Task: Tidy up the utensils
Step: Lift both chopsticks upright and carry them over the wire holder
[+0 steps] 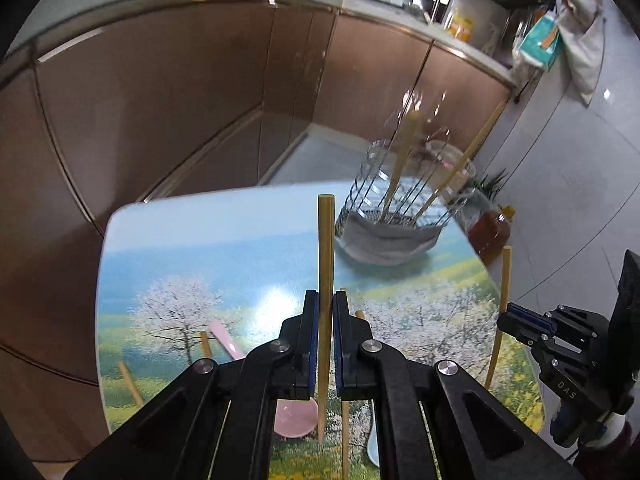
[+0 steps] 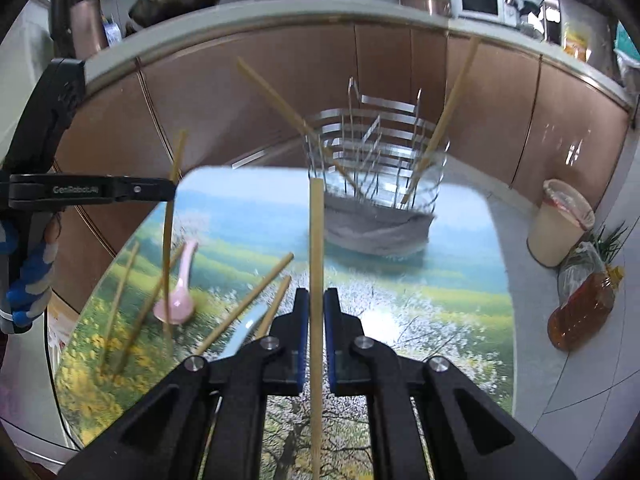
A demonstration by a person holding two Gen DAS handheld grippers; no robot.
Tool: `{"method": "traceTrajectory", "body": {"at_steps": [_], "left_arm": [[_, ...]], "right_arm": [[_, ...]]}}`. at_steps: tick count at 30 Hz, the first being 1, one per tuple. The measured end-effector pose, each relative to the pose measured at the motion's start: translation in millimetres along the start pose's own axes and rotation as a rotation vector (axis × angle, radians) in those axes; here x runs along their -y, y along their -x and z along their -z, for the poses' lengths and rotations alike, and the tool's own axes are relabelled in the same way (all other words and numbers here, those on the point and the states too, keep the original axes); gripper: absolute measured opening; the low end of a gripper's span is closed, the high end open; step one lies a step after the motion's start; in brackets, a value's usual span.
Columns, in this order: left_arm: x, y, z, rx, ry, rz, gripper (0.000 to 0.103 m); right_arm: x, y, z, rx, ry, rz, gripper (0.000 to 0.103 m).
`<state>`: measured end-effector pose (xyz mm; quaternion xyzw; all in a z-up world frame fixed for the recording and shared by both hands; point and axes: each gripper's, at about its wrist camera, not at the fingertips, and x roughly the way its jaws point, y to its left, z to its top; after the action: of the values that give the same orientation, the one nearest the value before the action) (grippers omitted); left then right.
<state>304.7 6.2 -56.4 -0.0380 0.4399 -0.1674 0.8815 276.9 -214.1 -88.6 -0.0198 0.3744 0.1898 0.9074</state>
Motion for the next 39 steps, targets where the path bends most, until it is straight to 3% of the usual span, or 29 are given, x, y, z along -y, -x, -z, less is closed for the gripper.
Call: {"method": "traceTrajectory", "body": {"at_steps": [8, 20, 31, 39], "left_arm": [[12, 71, -4, 0.133, 0.011, 0.013, 0.006], [37, 109, -14, 0.213, -0.013, 0.049, 0.006], [68, 124, -71, 0.313, -0.046, 0.118, 0.006], [81, 90, -129, 0.359, -0.055, 0.101, 0.006]], "right_arm": [[-6, 53, -14, 0.106, 0.010, -0.001, 0.006], [-13, 105, -38, 0.216, 0.020, 0.027, 0.006], [1, 124, -119, 0.366, 0.015, 0.047, 0.006], [24, 94, -185, 0.496, -0.011, 0.052, 0.006]]}}
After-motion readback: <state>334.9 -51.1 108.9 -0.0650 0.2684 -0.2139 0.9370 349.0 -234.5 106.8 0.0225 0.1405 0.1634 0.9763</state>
